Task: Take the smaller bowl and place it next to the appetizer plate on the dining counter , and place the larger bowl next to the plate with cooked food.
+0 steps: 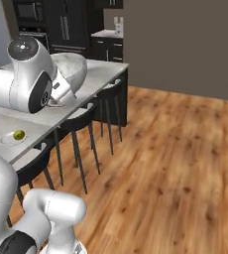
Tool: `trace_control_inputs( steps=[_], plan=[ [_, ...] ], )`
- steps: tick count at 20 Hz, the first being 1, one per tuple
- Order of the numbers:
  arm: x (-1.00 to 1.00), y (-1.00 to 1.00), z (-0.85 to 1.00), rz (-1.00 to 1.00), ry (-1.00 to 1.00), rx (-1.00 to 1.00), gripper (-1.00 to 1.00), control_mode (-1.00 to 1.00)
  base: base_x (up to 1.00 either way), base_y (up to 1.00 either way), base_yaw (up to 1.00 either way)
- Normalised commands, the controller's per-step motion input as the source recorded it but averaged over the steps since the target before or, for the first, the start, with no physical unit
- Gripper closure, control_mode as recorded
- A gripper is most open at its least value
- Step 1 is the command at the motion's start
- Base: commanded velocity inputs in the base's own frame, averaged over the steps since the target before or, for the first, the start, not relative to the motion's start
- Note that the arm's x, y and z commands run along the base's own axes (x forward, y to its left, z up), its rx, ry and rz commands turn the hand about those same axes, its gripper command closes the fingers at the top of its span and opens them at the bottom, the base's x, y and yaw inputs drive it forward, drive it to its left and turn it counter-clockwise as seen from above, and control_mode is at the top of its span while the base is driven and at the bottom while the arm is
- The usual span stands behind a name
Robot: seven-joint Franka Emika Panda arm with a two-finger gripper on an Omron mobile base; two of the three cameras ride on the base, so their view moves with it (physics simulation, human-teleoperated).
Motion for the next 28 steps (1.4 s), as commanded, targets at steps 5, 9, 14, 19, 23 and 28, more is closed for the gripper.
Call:
trace_control_inputs(
  steps=[5, 9, 14, 19, 23, 28],
  plan=[
    [0.0, 0.0, 0.0, 0.0, 0.0, 0.0, 1.0, 1.0, 1.0, -0.52, 0.51],
    [0.0, 0.0, 0.0, 0.0, 0.0, 0.0, 1.0, 1.0, 0.96, -0.56, 0.5],
    [0.0, 0.0, 0.0, 0.0, 0.0, 0.0, 1.0, 1.0, 0.98, -0.61, 0.5],
    [0.0, 0.0, 0.0, 0.0, 0.0, 0.0, 1.0, 1.0, 0.84, -0.6, 0.48],
    [0.0, 0.0, 0.0, 0.0, 0.0, 0.0, 1.0, 1.0, 0.71, -0.43, 0.45],
    [0.0, 0.0, 0.0, 0.0, 0.0, 0.0, 1.0, 1.0, 0.74, -0.19, 0.45]
  ],
)
